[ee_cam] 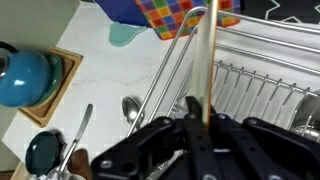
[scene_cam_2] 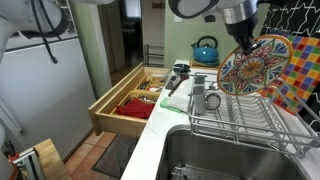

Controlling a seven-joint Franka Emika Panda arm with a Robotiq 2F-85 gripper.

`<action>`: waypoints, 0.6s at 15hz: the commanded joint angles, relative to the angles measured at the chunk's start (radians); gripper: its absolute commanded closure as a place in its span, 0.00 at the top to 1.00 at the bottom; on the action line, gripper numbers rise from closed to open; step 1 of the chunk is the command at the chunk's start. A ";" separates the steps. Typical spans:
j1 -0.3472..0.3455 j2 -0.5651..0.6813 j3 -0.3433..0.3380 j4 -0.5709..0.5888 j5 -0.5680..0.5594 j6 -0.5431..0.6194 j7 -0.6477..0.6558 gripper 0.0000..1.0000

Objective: Pick up the plate from the dish rack, turn it one hundred and eighty degrees clockwise and put it back in the dish rack

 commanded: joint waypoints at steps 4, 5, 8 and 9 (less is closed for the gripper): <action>0.029 0.020 -0.060 -0.037 0.083 -0.031 0.010 0.04; 0.022 0.018 -0.047 -0.028 0.072 -0.030 0.033 0.04; 0.025 0.044 -0.056 -0.044 0.119 -0.036 0.044 0.04; 0.018 0.041 -0.043 -0.032 0.110 -0.040 0.072 0.04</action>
